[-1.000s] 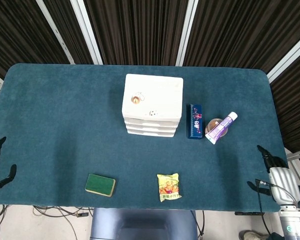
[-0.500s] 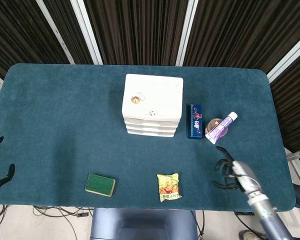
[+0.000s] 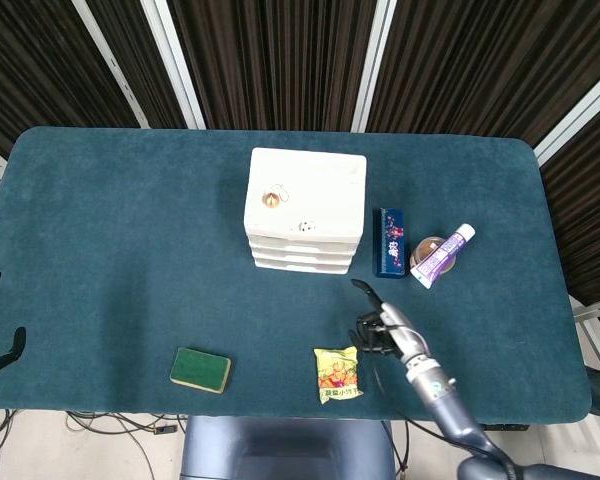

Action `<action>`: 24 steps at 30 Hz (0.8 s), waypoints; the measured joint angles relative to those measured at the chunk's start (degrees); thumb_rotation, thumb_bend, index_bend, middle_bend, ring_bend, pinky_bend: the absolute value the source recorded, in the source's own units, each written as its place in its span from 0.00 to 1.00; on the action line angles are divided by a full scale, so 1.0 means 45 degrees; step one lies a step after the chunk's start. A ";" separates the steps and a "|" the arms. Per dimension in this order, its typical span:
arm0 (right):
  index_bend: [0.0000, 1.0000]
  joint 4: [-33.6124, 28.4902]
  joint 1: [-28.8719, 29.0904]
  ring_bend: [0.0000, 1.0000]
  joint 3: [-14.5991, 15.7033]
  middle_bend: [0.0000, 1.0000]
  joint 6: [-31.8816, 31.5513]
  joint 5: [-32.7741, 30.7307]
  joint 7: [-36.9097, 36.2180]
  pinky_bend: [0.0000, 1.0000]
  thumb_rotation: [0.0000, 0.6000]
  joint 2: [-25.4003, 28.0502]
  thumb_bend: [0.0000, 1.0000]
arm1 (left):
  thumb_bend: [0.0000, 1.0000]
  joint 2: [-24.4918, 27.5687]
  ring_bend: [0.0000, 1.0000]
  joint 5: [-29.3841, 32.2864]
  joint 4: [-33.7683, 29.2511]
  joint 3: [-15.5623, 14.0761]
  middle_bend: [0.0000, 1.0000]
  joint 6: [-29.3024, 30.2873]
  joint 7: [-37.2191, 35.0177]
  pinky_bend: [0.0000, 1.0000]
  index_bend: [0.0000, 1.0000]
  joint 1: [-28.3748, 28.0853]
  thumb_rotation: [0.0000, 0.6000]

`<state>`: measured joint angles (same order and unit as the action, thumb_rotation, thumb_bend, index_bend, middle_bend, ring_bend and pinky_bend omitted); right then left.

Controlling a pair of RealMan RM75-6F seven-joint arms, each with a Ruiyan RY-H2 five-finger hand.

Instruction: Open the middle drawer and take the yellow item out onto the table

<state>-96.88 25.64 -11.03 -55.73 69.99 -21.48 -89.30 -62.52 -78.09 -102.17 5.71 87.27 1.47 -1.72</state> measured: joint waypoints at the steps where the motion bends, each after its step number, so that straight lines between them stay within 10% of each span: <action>1: 0.07 0.0142 0.0088 0.85 -0.0064 0.82 -0.0004 -0.0152 0.0130 0.93 1.00 -0.0283 0.52 | 0.40 0.0003 0.00 0.0020 0.0001 0.0003 0.00 -0.0016 -0.0010 0.00 0.01 -0.0002 1.00; 24: 0.00 0.2925 0.2045 0.85 -0.1369 0.84 0.1869 -0.2188 0.0454 0.93 1.00 -0.3006 0.51 | 0.40 0.0129 0.00 0.0295 -0.0050 0.0097 0.00 -0.0209 -0.0280 0.00 0.02 -0.0039 1.00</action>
<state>-83.71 34.85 -17.19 -47.32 60.15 -19.44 -102.83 -61.94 -76.76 -102.39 6.14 86.33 0.21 -1.89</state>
